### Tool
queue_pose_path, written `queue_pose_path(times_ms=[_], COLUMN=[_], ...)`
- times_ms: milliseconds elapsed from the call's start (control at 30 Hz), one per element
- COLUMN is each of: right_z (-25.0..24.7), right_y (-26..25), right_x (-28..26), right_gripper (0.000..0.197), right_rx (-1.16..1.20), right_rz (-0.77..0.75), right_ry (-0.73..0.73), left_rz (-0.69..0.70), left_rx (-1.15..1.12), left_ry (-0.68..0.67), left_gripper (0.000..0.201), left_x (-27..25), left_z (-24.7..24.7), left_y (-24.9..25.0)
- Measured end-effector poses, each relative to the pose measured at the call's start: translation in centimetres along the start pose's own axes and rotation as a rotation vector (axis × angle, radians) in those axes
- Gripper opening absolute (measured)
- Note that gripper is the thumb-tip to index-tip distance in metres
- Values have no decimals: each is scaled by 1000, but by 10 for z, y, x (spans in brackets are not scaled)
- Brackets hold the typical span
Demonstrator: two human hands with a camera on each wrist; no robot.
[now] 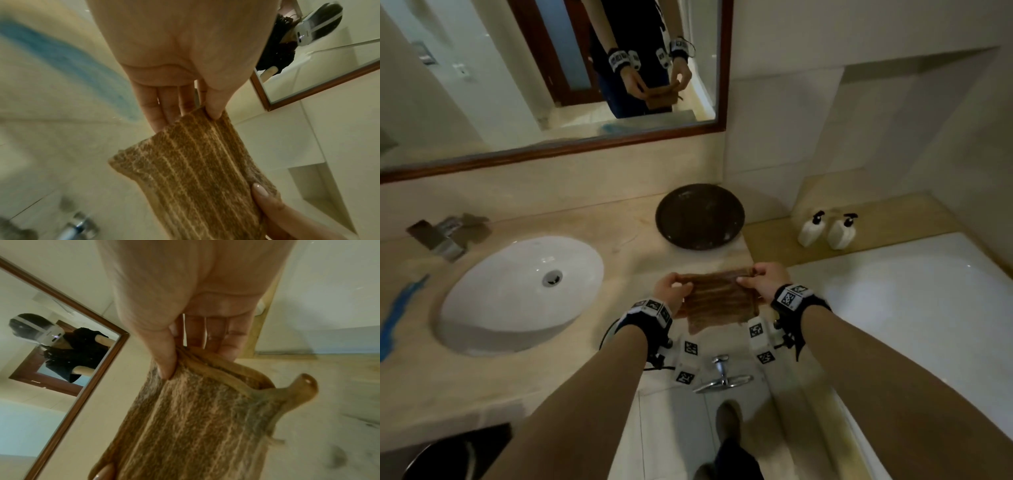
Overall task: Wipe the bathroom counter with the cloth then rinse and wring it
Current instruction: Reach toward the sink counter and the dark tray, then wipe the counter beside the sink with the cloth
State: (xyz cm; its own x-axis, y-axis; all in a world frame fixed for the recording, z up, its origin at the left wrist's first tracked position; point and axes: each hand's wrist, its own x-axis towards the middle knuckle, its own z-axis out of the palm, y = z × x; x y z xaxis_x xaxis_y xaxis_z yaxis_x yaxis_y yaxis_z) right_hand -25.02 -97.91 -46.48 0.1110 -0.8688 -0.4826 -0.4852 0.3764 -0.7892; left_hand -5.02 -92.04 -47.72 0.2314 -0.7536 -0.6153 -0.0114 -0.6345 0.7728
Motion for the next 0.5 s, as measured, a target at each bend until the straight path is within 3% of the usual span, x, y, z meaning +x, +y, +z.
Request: queue_pose_path(times_ms=[133, 233, 300, 400, 500], right_z=[11, 13, 14, 14, 13], right_y=[40, 54, 61, 68, 70], right_x=[-31, -37, -34, -19, 7], right_gripper=[16, 51, 59, 54, 30], right_rx=[-22, -67, -66, -89, -163], right_rz=[43, 94, 127, 155, 153], right_ry=[-27, -33, -31, -30, -44], left_rz=[-46, -31, -35, -75, -83], left_rx=[-40, -9, 16, 30, 106], left_ry=[-51, -45, -29, 0, 34], left_gripper=[16, 17, 18, 15, 8], left_x=[-27, -29, -23, -10, 18], left_z=[5, 8, 12, 21, 30], left_y=[-42, -59, -65, -68, -66])
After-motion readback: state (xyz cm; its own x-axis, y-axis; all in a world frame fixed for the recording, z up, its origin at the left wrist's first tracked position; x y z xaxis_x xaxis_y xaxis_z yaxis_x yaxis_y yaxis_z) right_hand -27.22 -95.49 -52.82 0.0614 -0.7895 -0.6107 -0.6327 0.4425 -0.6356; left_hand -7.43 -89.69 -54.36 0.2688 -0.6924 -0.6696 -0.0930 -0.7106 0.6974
